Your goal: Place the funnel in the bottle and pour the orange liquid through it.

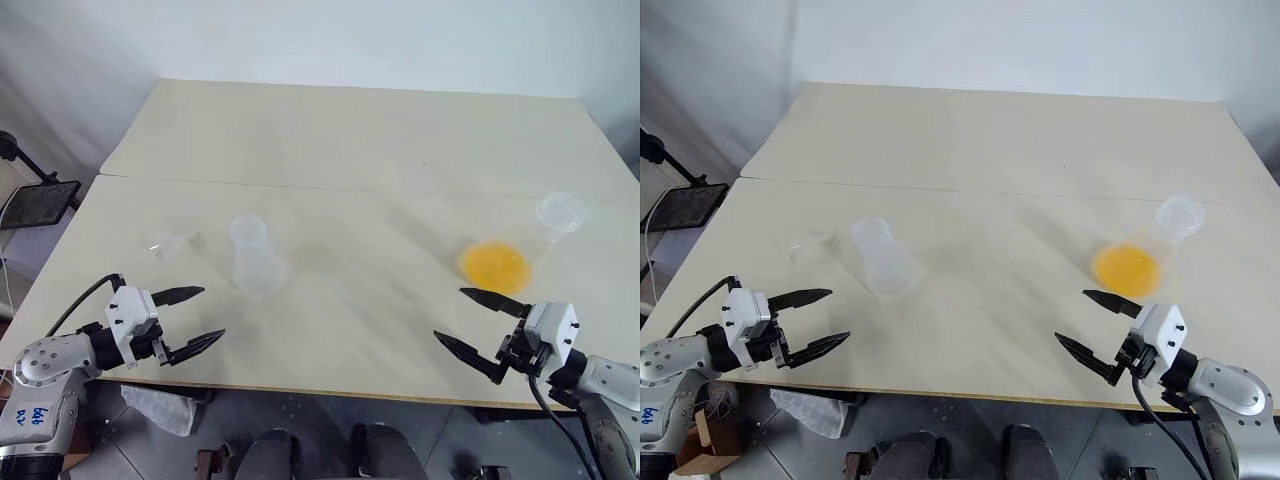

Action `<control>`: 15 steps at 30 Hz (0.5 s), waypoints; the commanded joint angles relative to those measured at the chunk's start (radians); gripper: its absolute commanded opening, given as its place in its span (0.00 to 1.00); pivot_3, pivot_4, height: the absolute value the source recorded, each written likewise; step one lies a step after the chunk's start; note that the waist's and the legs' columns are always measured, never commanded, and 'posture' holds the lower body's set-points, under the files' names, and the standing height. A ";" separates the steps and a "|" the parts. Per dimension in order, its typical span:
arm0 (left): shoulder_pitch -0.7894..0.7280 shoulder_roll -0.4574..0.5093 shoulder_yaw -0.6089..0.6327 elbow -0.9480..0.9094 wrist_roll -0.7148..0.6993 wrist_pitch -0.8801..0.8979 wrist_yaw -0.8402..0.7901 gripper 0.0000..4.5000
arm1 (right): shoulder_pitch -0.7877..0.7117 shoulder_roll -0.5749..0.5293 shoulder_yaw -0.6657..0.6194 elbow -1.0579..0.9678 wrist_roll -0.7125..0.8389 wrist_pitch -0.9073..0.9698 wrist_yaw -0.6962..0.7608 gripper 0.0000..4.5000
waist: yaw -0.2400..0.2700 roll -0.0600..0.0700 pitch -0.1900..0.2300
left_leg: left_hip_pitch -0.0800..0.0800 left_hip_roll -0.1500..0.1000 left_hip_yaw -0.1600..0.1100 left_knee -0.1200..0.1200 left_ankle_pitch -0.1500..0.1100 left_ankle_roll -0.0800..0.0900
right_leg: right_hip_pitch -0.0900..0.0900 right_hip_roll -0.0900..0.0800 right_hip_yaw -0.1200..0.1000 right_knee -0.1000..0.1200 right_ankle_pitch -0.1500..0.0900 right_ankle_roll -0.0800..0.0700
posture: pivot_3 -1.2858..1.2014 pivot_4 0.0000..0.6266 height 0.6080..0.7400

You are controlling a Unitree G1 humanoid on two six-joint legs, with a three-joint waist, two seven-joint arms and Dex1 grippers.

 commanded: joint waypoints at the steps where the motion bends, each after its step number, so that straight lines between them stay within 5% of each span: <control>1: -0.009 0.017 0.001 -0.005 0.008 0.009 0.002 1.00 | -0.002 0.007 -0.016 -0.005 0.008 -0.022 0.008 1.00 | 0.000 0.000 0.000 | 0.000 0.000 0.000 0.000 0.000 0.000 | 0.000 0.000 0.000 0.000 0.000 0.000 | 0.52 0.24 1.00; 15: -0.024 -0.005 0.017 -0.036 -0.044 0.034 -0.002 1.00 | -0.016 0.004 -0.014 0.027 0.004 -0.036 0.028 1.00 | 0.000 0.000 0.000 | 0.000 0.000 0.000 0.000 0.000 0.000 | 0.000 0.000 0.000 0.000 0.000 0.000 | 0.52 0.24 1.00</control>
